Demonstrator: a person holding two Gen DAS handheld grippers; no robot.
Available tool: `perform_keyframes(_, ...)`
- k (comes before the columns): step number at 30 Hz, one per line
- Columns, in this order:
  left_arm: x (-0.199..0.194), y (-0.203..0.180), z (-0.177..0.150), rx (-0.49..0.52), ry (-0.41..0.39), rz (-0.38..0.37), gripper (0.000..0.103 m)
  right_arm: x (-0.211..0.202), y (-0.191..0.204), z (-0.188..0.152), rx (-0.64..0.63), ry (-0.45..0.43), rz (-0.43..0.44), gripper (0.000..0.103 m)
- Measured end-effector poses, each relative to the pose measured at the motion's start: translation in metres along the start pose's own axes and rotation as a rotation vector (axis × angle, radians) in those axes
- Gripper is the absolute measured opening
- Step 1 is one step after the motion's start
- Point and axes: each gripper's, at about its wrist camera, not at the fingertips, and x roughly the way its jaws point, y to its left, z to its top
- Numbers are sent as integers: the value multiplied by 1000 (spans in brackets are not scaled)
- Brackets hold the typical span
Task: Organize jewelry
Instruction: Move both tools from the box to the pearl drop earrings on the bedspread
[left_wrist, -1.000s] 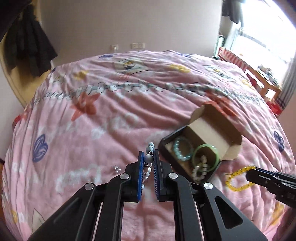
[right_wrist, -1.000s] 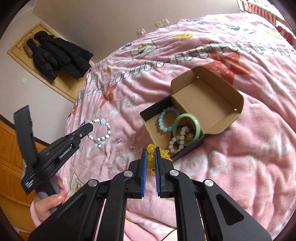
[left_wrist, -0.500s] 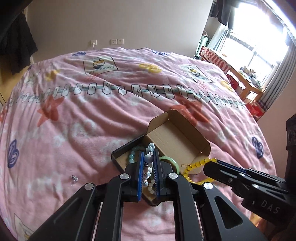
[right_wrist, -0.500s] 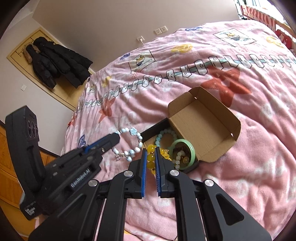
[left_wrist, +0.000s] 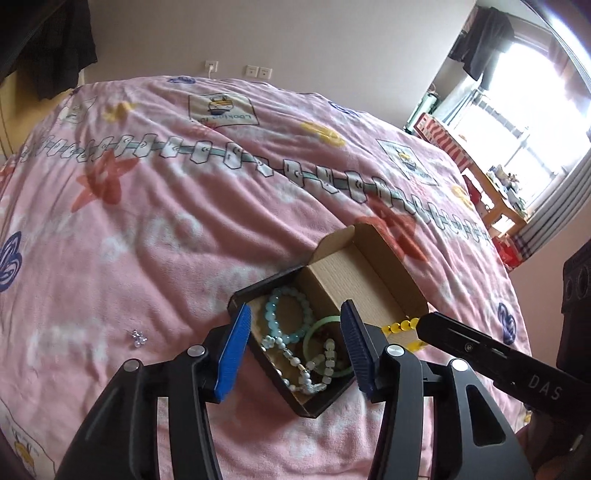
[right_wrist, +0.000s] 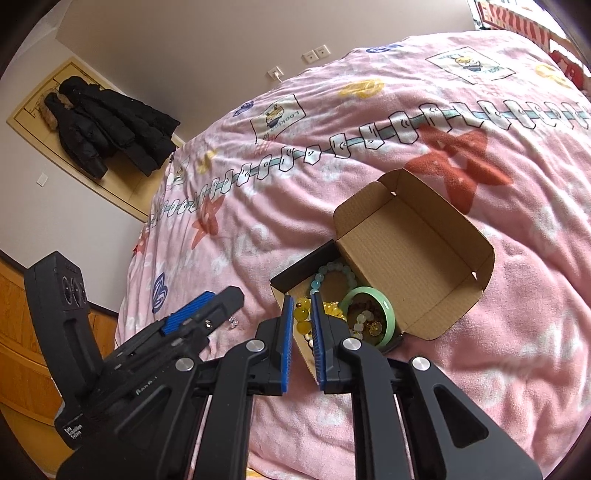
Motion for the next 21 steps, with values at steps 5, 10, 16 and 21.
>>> perform_keyframes(5, -7, 24, -1, -75, -16, 27, 61, -8, 4, 2, -6, -23, -16, 28)
perform_keyframes(10, -16, 49, -2, -94, -27, 109, 69, -11, 12, -1, -22, -17, -16, 28)
perform_keyframes(16, -15, 87, -8, -120, 7, 186, 71, 3, 26, -18, -52, 32, -7, 28)
perform_keyframes(21, 3, 116, -16, -168, 69, 198, 71, 32, 42, -36, -64, 105, 17, 28)
